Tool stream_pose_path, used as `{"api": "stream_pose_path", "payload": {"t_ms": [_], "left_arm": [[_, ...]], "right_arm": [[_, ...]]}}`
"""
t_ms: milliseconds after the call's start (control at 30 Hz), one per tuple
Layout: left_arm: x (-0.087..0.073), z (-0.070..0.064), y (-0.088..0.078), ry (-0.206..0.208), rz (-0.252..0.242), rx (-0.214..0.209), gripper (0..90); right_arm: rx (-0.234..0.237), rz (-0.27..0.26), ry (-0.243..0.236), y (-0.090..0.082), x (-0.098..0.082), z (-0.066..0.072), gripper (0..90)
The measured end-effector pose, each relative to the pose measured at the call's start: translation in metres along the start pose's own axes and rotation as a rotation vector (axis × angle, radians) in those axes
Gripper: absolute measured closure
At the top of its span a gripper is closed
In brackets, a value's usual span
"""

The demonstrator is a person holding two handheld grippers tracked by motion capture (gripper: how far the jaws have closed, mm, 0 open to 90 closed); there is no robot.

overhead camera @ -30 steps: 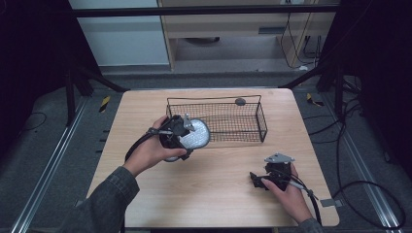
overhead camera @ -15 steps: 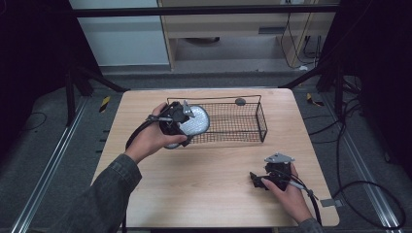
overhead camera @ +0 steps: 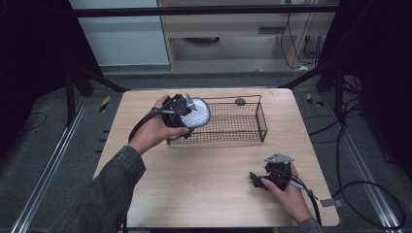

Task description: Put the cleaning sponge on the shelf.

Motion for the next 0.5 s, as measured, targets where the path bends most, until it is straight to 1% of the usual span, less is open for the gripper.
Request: {"api": "stream_pose_path", "payload": {"t_ms": [67,100,133,300,500], "left_arm": [[0.002,0.004,0.003,0.001,-0.006,0.011,5.6],[0.002,0.004,0.003,0.001,-0.006,0.011,5.6],[0.003,0.007,0.005,0.0,-0.005,0.013,5.6],[0.004,0.012,0.009,0.009,0.007,0.022,5.6],[0.009,0.015,0.012,0.01,-0.004,0.022,5.6]], "right_arm": [[-0.001,-0.001,-0.001,0.0,0.0,0.0,0.4],[-0.001,-0.001,-0.001,0.0,0.0,0.0,0.4],[-0.002,-0.002,0.003,0.0,0.0,0.0,0.4],[-0.002,-0.001,0.005,0.0,0.0,0.0,0.4],[-0.002,-0.001,0.012,0.001,0.001,0.001,0.4]]}}
Point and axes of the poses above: each handheld gripper's, and its own axes: y roughly forward along the jaws, x roughly out of its top, z roughly to its left, the point moved 3 cm from there along y, roughly forward along the jaws, and after that the axes turned 6 degrees about -z, right-handed, at the moved point
